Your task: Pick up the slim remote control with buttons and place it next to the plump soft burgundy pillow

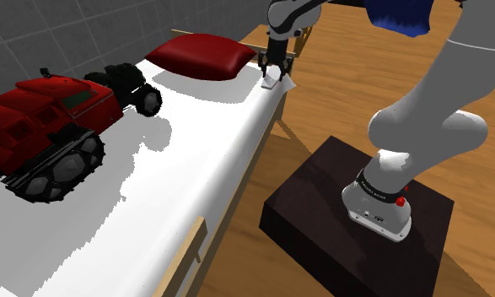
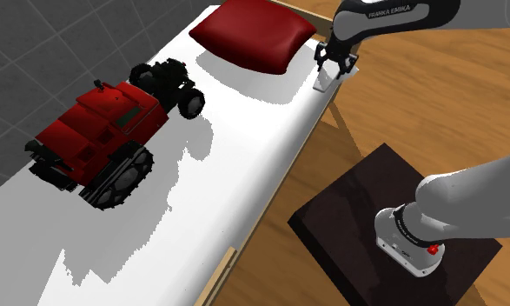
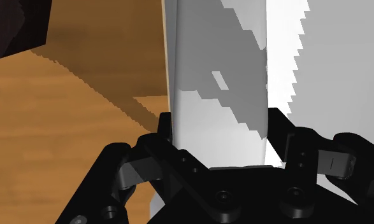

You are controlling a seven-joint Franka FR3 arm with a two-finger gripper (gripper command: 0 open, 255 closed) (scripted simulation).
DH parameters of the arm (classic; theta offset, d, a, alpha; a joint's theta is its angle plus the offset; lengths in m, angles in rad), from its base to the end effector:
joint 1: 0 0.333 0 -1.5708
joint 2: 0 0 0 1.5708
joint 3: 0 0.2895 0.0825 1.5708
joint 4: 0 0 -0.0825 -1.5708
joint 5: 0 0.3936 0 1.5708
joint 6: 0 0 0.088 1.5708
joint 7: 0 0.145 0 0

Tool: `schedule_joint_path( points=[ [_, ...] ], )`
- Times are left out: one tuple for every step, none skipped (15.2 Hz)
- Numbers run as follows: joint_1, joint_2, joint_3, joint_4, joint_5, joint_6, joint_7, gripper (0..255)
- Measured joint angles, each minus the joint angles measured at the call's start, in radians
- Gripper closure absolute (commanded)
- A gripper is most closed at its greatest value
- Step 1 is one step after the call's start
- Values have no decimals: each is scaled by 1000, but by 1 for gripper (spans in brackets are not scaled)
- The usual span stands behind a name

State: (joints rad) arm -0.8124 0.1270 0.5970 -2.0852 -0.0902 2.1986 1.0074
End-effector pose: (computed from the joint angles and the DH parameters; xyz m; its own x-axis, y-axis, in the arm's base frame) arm 0.5556 -0.1279 0.3064 0.3862 -0.9224 0.0072 -0.9224 -0.3863 -0.0073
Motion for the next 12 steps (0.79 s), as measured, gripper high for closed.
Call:
schedule_joint_path(
  points=[
    [2,7,-1,-6,-6,12,5,255],
    [2,13,-2,-14,-11,25,8,255],
    [3,20,-3,-20,-16,37,11,255],
    [4,26,-4,-22,-21,43,14,255],
    [5,29,-4,-22,-23,45,16,255],
    [5,30,-5,-22,-24,47,17,255],
    [5,30,-5,-22,-24,47,17,255],
    [5,31,-5,-22,-25,48,17,255],
    [5,31,-5,-22,-25,48,17,255],
    [5,31,-5,-22,-25,48,17,255],
    [5,31,-5,-22,-25,48,17,0],
    [5,31,-5,-22,-25,48,17,0]
  ],
)
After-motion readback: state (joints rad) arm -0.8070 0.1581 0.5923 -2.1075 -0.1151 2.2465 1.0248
